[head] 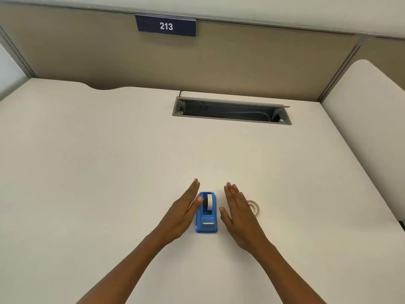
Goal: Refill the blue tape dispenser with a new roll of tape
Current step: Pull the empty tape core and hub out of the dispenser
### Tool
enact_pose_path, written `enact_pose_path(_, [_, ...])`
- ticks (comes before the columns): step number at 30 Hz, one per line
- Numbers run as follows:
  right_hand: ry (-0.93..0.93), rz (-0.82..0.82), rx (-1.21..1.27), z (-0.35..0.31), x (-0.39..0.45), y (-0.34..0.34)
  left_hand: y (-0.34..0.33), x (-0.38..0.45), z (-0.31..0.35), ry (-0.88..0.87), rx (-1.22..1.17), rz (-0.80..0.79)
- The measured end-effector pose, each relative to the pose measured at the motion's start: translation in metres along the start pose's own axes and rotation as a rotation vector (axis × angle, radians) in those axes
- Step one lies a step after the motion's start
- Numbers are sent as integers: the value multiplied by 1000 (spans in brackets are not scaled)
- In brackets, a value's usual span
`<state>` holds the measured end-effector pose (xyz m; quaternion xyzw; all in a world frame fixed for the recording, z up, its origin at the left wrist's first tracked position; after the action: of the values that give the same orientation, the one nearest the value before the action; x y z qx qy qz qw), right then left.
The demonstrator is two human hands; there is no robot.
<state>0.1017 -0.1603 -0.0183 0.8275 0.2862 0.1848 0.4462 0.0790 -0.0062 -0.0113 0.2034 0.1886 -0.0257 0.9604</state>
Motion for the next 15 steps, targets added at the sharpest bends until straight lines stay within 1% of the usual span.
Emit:
enact_pose_path(4, [-7, -10, 266, -8, -1, -6, -6, -2, -5, 54, -14, -46])
enact_pose_path(7, [-29, 44, 441, -12, -1, -6, -8, -5, -5, 61, -105, -85])
enact_pose_path(10, [-29, 85, 469, -11, -1, -4, -8, -5, -8, 81, -118, -122])
enact_pose_path(15, [-20, 73, 369, -7, 5, -1, -11, -4, -12, 75, -70, -193])
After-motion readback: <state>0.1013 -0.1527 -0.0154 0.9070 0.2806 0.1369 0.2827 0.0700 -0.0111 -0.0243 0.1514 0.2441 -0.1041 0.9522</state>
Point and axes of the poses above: each hand's wrist, its own x-axis towards the middle knuckle, its own y-axis out of the back of the hand, z = x × y, the point moved 8 cm from there along x, towards the middle knuckle, and after that the axes turned 15 degrees about y, right-handed, at the moved point
